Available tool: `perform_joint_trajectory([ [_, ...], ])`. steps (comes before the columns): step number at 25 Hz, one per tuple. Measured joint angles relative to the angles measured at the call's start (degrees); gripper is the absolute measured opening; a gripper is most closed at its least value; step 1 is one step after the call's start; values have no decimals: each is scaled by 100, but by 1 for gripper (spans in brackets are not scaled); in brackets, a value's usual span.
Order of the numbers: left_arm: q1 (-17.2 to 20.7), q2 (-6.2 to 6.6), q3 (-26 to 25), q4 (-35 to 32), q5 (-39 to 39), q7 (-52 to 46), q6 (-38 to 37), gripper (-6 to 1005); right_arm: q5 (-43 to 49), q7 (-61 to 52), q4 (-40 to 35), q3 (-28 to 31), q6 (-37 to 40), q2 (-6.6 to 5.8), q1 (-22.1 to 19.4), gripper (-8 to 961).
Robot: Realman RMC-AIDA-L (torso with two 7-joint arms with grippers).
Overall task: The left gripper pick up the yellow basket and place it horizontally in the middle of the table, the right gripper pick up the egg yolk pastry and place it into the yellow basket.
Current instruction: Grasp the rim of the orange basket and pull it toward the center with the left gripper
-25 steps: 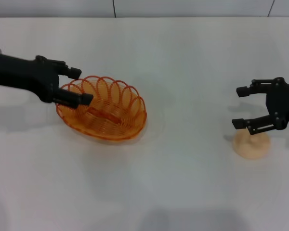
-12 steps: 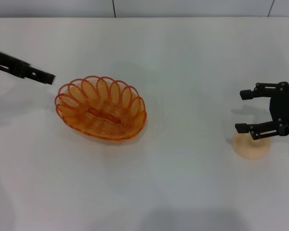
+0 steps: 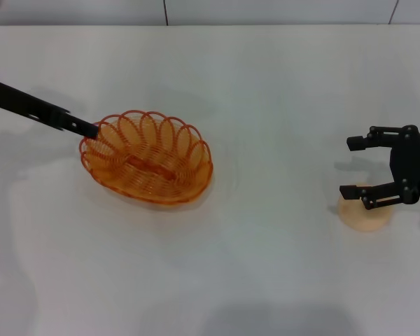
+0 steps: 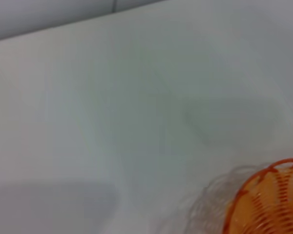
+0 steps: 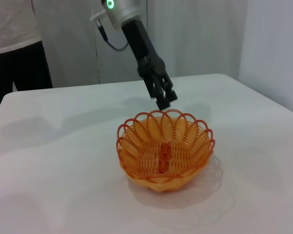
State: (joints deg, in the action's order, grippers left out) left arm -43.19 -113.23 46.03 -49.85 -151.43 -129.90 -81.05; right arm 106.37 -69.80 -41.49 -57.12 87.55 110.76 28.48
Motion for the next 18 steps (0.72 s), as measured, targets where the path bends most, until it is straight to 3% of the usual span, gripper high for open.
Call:
perform_joint_trajectory([
  [9,-159,-178,80,634,-43,128,468,872,-4,26,0,0,-1,6,-4,874],
  [14,-165,-210,244,665,-46,99,535,872,-7,43,1,0,-35,7,-9,874],
  [18,-183,-264,277,704,-55,86,571,757,-10,46,1,0,-38,7,-10,874],
])
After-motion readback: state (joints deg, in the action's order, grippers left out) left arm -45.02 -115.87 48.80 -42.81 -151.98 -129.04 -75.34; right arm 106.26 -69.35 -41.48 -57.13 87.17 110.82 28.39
